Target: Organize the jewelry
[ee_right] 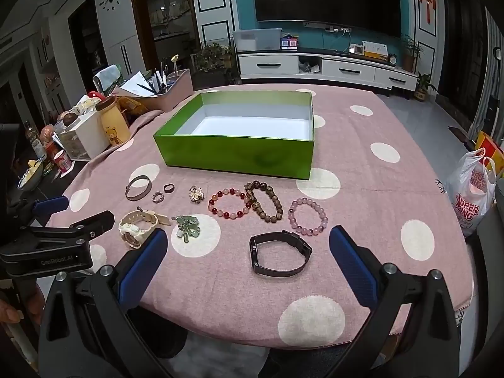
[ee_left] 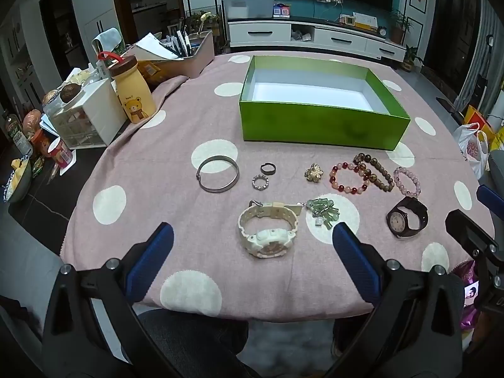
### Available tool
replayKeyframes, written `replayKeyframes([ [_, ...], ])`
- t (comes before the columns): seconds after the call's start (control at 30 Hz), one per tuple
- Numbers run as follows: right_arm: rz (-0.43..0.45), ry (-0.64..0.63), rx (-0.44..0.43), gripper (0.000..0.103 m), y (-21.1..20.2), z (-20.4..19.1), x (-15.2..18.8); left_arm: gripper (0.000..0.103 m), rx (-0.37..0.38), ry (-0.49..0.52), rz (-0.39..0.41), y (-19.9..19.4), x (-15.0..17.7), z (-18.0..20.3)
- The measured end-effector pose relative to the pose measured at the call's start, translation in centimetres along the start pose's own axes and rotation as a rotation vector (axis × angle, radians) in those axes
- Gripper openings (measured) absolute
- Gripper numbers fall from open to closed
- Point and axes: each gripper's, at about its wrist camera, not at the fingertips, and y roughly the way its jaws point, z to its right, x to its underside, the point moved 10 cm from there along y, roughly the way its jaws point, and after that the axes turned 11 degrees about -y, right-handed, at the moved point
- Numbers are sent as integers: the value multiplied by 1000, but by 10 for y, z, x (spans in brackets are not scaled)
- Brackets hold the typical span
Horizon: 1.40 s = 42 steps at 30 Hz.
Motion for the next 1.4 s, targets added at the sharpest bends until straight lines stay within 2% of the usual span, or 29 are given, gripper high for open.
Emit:
replayKeyframes([
  [1.4,21,4,-5,102,-7,2,-6,101,3,9,7,-6,-7,6],
])
